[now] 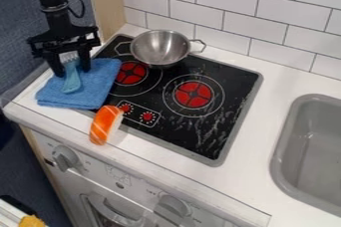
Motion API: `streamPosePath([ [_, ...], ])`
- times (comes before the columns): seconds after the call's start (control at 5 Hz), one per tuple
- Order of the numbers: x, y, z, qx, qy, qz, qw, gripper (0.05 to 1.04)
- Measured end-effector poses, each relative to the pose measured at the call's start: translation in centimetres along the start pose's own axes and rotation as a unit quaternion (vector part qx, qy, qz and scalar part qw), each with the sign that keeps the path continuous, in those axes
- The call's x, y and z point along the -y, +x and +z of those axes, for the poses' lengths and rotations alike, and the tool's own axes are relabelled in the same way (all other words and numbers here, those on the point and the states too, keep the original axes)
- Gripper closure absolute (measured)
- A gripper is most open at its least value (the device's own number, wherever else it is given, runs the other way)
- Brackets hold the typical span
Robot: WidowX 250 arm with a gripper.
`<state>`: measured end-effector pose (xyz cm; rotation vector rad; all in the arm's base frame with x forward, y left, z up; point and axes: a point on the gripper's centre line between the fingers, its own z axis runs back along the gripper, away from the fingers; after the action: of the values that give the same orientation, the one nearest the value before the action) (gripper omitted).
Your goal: Moved the blue brush on the right side
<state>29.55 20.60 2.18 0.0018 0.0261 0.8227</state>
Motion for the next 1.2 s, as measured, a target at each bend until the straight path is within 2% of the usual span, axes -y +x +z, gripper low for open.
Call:
streamPosePath([
  [0.2, -0.2, 0.1, -0.5, -0.003, 0.002, 0.006, 1.0, 0.768],
  [0.4, -0.2, 0.1, -0.6, -0.001, 0.003, 0.001, 1.0, 0.776],
  [0.6, -0.3, -0.1, -0.5, -0.001, 0.015, 0.002, 0.9999, 0.777],
  [0.8, -0.5, -0.1, 1.5, 0.018, 0.022, 0.006, 0.9996, 0.777],
  [1.0, 0.2, -0.4, 2.5, 0.029, 0.036, 0.001, 0.9989, 0.777],
  [1.2, 1.1, -1.0, 4.3, 0.053, 0.042, -0.007, 0.9977, 0.777],
])
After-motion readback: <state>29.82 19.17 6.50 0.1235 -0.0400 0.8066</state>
